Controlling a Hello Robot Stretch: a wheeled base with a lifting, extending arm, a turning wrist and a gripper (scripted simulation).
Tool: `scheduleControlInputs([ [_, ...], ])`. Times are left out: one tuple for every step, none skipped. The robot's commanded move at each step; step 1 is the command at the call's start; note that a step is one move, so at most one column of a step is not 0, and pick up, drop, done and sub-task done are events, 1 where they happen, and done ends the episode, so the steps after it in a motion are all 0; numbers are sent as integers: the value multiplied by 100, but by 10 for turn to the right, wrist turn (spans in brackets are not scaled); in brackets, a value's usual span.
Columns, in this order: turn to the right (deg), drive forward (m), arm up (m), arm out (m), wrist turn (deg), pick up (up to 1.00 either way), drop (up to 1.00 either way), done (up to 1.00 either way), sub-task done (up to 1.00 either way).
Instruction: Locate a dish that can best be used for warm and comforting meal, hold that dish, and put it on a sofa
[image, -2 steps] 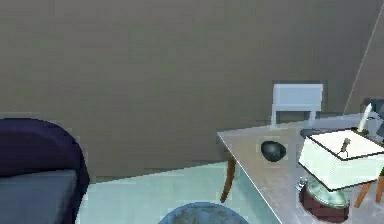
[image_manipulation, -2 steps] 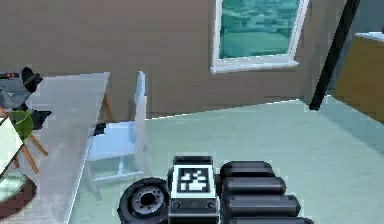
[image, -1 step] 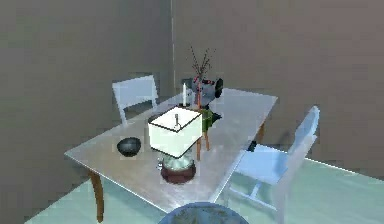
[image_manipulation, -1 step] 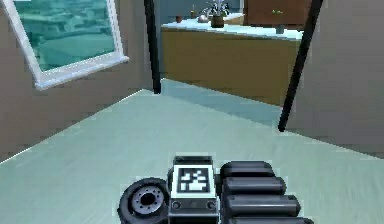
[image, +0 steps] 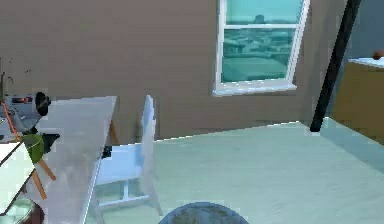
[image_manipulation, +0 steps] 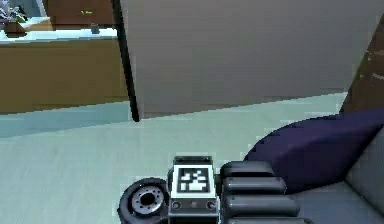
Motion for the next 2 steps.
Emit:
scheduleControlInputs([
  [420, 0, 0, 0, 0, 0, 0, 0, 0],
  [450, 0, 0, 0, 0, 0, 0, 0, 0],
])
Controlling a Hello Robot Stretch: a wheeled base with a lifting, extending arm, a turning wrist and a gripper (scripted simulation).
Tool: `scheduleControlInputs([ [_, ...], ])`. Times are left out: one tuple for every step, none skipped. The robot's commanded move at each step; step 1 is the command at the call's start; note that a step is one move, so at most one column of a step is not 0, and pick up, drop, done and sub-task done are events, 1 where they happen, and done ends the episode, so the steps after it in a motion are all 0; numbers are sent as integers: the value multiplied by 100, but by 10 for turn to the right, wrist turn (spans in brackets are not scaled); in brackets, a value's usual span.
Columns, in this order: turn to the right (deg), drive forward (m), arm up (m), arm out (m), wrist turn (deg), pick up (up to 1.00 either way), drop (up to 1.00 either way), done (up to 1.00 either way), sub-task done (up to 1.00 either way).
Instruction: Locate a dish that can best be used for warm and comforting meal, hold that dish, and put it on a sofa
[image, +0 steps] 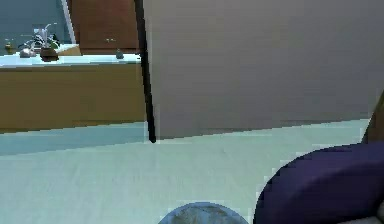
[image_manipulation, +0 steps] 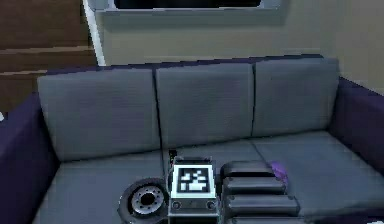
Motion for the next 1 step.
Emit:
scheduleControlInputs([
  [450, 0, 0, 0, 0, 0, 0, 0, 0],
])
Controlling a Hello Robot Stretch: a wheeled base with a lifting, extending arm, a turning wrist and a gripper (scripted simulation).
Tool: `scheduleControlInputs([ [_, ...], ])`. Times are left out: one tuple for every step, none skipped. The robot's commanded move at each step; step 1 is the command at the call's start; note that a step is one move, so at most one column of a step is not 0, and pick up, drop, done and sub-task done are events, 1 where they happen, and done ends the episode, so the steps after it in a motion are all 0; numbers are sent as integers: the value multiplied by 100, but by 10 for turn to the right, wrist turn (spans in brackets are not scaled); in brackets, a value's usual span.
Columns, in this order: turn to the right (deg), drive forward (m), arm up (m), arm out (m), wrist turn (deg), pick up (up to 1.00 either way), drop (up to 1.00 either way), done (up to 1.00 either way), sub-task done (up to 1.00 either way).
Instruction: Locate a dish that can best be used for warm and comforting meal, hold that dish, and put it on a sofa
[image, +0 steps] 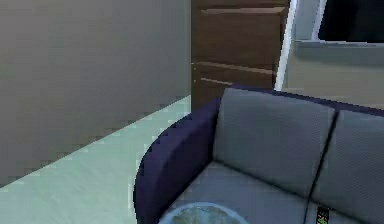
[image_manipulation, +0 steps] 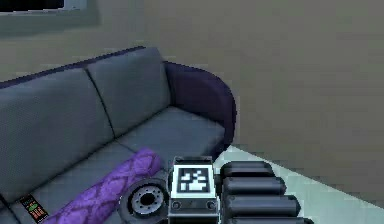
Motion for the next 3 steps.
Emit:
scheduleControlInputs([
  [450, 0, 0, 0, 0, 0, 0, 0, 0],
  [420, 0, 0, 0, 0, 0, 0, 0, 0],
  [-450, 0, 0, 0, 0, 0, 0, 0, 0],
])
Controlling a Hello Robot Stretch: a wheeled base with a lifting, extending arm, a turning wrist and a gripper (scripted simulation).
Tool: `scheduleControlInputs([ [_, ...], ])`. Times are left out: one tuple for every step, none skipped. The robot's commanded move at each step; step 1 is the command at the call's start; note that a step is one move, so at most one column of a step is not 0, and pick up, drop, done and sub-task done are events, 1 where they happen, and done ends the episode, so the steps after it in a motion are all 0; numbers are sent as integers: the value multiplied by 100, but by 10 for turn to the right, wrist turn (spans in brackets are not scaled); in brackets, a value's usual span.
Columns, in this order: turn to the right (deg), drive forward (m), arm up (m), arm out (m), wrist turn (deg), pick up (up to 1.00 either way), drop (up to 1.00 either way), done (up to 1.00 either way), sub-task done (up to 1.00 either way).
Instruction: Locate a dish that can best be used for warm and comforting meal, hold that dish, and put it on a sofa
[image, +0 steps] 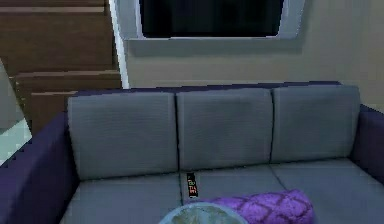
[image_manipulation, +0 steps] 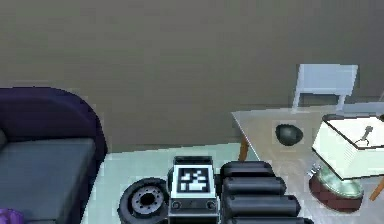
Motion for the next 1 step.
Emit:
scheduleControlInputs([
  [-450, 0, 0, 0, 0, 0, 0, 0, 0],
])
